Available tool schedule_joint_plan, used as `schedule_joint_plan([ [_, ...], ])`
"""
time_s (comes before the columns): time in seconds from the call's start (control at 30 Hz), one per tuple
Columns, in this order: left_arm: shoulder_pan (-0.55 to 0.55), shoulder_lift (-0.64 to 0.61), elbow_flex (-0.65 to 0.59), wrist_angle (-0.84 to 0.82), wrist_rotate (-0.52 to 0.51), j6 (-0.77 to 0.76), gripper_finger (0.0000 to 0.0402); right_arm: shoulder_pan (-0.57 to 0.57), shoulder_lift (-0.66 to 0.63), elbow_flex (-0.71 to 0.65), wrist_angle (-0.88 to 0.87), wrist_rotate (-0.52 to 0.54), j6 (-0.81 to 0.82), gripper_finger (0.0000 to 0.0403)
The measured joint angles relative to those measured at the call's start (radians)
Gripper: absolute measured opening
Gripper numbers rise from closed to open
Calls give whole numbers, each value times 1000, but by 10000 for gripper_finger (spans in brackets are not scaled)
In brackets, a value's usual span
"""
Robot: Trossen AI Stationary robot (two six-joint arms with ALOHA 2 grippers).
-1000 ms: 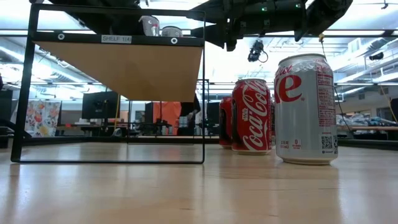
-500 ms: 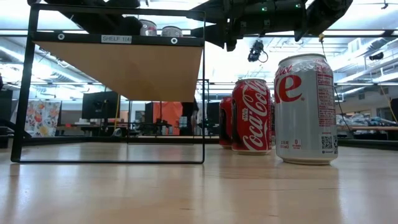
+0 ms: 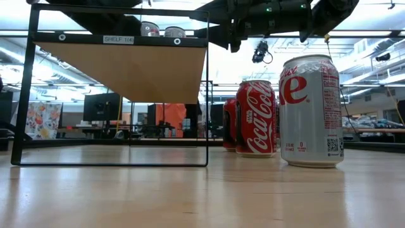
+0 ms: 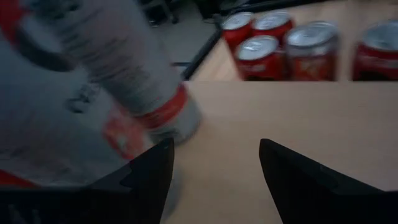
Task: Place canned beverage on shelf
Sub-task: Put the white-pink soda can on the shelf and align it with the other white-pink soda can
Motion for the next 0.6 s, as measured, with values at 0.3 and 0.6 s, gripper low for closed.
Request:
schedule_joint_plan([
  [0.3, -77, -47, 95, -150, -11, -104, 247, 0, 0, 0, -11, 0, 10, 336],
  [0.6, 6, -50, 95, -308, -7, -227, 247, 3, 0, 4, -14, 0, 10, 336],
])
